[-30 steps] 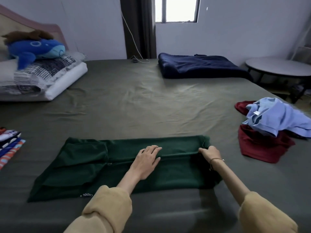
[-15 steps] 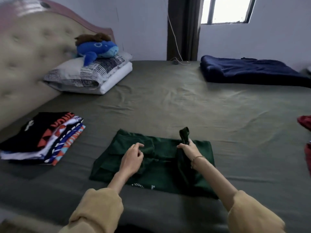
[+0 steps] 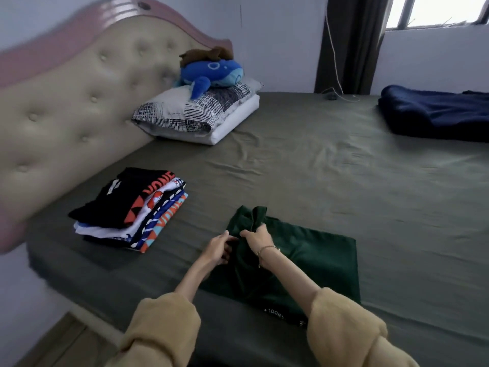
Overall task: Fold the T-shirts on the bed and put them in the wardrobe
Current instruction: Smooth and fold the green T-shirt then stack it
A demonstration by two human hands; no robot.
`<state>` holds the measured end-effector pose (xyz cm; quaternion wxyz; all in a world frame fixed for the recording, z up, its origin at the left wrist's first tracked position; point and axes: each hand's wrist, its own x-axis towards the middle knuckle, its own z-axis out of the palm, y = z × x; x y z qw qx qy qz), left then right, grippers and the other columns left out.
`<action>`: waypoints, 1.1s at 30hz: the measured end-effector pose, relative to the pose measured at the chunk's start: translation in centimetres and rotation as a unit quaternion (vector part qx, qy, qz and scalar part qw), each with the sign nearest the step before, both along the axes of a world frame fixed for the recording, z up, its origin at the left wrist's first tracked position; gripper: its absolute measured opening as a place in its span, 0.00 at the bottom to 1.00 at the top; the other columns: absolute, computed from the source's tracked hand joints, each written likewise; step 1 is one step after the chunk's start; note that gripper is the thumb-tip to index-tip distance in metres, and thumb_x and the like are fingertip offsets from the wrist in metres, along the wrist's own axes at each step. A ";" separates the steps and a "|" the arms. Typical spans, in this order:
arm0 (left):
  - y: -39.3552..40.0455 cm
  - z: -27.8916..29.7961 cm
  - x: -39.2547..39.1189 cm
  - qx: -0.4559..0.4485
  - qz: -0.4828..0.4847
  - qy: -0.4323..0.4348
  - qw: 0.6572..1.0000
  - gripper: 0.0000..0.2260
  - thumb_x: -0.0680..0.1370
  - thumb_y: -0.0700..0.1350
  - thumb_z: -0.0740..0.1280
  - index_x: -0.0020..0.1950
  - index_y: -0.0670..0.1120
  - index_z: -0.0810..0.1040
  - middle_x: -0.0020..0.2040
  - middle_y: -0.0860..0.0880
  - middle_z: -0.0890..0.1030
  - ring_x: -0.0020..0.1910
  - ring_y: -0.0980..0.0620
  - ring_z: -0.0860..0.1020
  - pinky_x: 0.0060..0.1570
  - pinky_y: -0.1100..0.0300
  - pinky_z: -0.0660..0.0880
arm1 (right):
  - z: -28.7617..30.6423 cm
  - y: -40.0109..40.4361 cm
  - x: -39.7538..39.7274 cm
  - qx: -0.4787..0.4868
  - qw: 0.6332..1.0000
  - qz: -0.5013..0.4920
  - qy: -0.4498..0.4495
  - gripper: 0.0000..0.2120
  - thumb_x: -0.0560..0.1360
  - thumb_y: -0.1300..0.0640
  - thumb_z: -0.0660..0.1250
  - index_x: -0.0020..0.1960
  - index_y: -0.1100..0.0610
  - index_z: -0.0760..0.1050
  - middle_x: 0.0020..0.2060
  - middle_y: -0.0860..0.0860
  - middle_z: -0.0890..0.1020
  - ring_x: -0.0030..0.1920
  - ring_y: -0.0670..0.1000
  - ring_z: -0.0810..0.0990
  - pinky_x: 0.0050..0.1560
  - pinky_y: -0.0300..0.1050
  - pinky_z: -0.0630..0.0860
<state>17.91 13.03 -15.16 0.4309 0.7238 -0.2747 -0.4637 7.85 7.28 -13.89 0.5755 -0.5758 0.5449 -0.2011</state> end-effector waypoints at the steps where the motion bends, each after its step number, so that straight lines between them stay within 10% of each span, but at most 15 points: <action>1: -0.2 0.0 0.3 0.006 -0.001 0.024 1.000 0.18 0.84 0.51 0.49 0.57 0.43 0.74 0.37 0.46 0.73 0.31 0.56 0.73 0.31 0.64 0.68 | -0.2 0.0 0.4 0.006 1.000 0.013 -0.001 0.33 0.75 0.52 0.65 0.74 0.62 0.54 0.63 0.59 0.74 0.60 0.58 0.76 0.63 0.51 0.71; 5: -0.8 -0.3 1.2 0.019 0.011 0.027 0.999 0.25 0.76 0.64 0.59 0.63 0.48 0.76 0.58 0.46 0.79 0.56 0.46 0.78 0.53 0.52 0.75 | 0.2 0.4 0.3 0.107 0.989 0.061 -0.081 0.25 0.79 0.51 0.58 0.72 0.56 0.57 0.39 0.55 0.80 0.34 0.50 0.78 0.35 0.41 0.78; 11: -0.8 -0.9 1.1 -0.005 0.006 -0.166 0.986 0.04 0.73 0.43 0.67 0.39 0.45 0.79 0.42 0.45 0.80 0.47 0.47 0.77 0.48 0.54 0.72 | -0.3 0.1 -2.7 -0.003 0.996 0.013 -0.090 0.09 0.77 0.67 0.56 0.56 0.59 0.68 0.35 0.54 0.79 0.29 0.48 0.78 0.28 0.35 0.74; 16: -0.6 0.2 0.0 0.021 0.004 -0.352 0.936 0.13 0.76 0.44 0.64 0.60 0.42 0.73 0.59 0.43 0.77 0.55 0.45 0.75 0.51 0.55 0.72 | -1.2 -1.5 -6.5 -0.222 0.971 -0.003 0.093 0.11 0.73 0.65 0.63 0.55 0.61 0.75 0.50 0.57 0.79 0.53 0.56 0.77 0.52 0.44 0.71; 22: -0.7 1.3 -3.2 -0.029 -0.121 -0.593 0.796 0.15 0.79 0.42 0.58 0.66 0.50 0.69 0.65 0.51 0.70 0.67 0.52 0.65 0.68 0.52 0.59 | -1.7 -0.9 -10.4 -0.271 0.905 -0.025 0.328 0.16 0.76 0.53 0.62 0.63 0.53 0.68 0.66 0.54 0.65 0.68 0.55 0.60 0.67 0.54 0.58; 28: -0.6 2.0 -8.7 -0.116 -0.253 -0.431 0.858 0.17 0.82 0.43 0.55 0.71 0.43 0.68 0.71 0.47 0.69 0.70 0.50 0.65 0.68 0.58 0.61 | -2.6 0.6 -14.1 -0.224 0.899 -0.216 0.310 0.17 0.78 0.52 0.57 0.64 0.59 0.67 0.67 0.60 0.65 0.68 0.58 0.59 0.65 0.56 0.58; 33: 0.8 -1.2 -11.6 -0.051 -0.297 -0.444 0.844 0.24 0.84 0.51 0.49 0.78 0.45 0.51 0.79 0.50 0.47 0.77 0.56 0.44 0.73 0.51 0.38 | -3.3 2.2 -16.7 -0.197 0.891 -0.244 0.329 0.23 0.80 0.48 0.55 0.65 0.66 0.64 0.60 0.64 0.74 0.60 0.63 0.73 0.56 0.54 0.67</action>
